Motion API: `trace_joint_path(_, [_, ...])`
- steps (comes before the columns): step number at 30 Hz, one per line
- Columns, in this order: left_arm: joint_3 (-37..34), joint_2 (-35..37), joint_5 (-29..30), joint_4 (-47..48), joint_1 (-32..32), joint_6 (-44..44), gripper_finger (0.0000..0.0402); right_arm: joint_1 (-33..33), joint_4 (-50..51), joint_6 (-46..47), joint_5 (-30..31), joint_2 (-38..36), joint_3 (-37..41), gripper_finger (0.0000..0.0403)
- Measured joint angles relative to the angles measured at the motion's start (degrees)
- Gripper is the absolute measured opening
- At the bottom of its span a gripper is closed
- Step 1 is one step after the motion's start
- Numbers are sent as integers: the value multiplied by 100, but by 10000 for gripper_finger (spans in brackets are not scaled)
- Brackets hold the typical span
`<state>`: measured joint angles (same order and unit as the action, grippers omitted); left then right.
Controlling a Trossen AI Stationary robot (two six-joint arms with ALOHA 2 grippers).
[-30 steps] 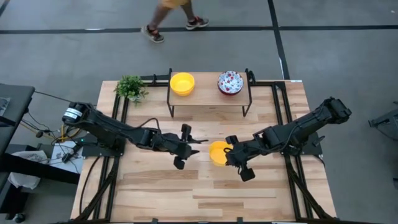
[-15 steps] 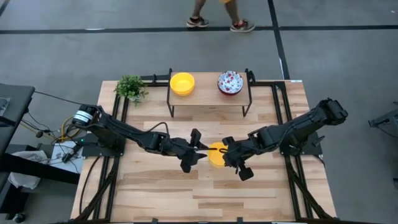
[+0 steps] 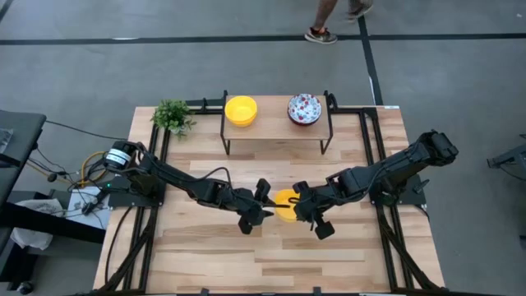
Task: Pick & Place Mini bowls
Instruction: Stack the yellow bowl on top of the stacked yellow bowls on the shelf
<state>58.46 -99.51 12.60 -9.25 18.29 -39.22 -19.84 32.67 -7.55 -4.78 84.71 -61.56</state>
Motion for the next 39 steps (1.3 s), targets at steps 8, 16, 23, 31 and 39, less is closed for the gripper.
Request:
trace_joint_path(8, [0, -2, -596, -109, -128, 435, 147, 1, -47, -197, 1, 0, 0, 0])
trace_joint_path(16, [0, -2, -842, -174, -158, 520, 105, 46, -204, -246, 1, 0, 2, 0])
trace_joint_path(23, [-13, -2, -1058, -132, -178, 541, 27, 46, -277, -302, 27, -2, 4, 0])
trace_joint_path(31, [-22, -8, -1025, -108, -178, 705, 10, 48, -329, 126, 208, -14, 2, 19])
trace_joint_path(39, [-14, -15, -876, -230, -199, 828, 8, -132, -605, 129, 890, -14, -36, 110])
